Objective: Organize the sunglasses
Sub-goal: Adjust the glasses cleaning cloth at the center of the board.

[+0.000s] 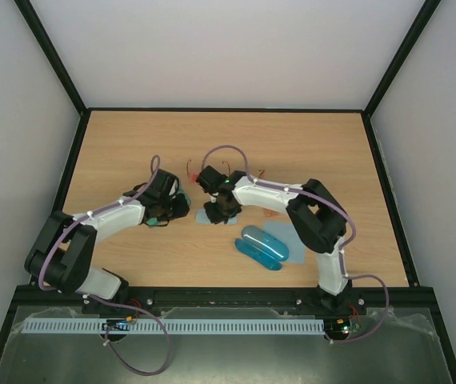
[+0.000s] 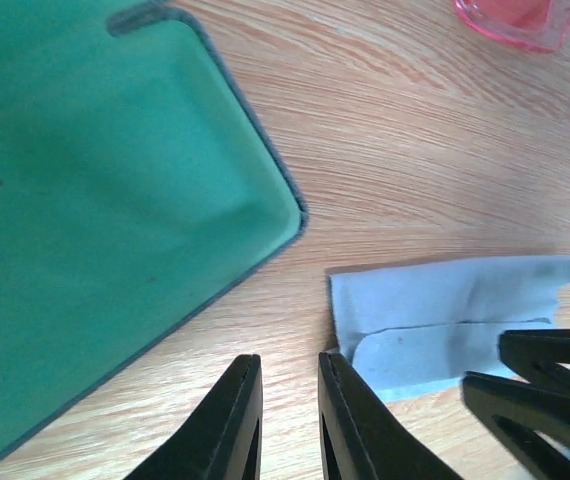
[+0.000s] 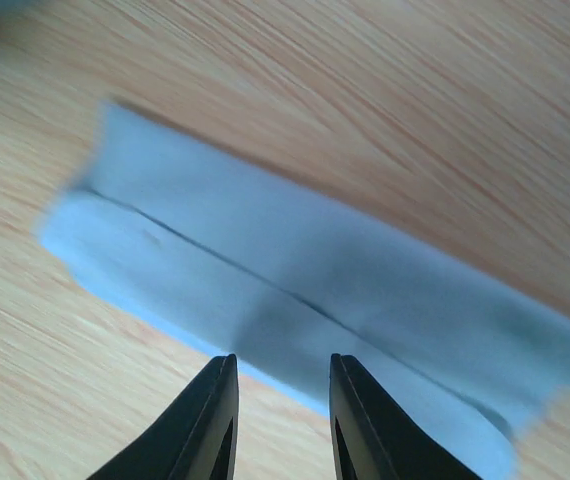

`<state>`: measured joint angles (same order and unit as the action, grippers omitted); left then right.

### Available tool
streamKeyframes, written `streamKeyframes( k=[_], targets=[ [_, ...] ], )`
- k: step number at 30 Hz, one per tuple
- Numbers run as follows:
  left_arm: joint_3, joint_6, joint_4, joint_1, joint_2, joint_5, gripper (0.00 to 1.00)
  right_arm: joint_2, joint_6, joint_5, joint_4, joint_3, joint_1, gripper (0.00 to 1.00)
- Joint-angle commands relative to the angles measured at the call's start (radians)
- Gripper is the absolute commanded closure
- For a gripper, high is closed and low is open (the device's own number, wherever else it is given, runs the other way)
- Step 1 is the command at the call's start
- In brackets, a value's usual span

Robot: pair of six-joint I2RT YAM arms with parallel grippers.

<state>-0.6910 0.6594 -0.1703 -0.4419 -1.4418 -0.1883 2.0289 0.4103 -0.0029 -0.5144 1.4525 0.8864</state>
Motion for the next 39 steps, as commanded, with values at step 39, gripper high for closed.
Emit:
streamKeyframes(
  k=[39],
  targets=[
    [-0.154,-0.057,-0.073,-0.092,-0.209,0.006,0.81,-0.118,0.033,0.003,-0.002,-0.187,-0.144,0.77]
  ],
)
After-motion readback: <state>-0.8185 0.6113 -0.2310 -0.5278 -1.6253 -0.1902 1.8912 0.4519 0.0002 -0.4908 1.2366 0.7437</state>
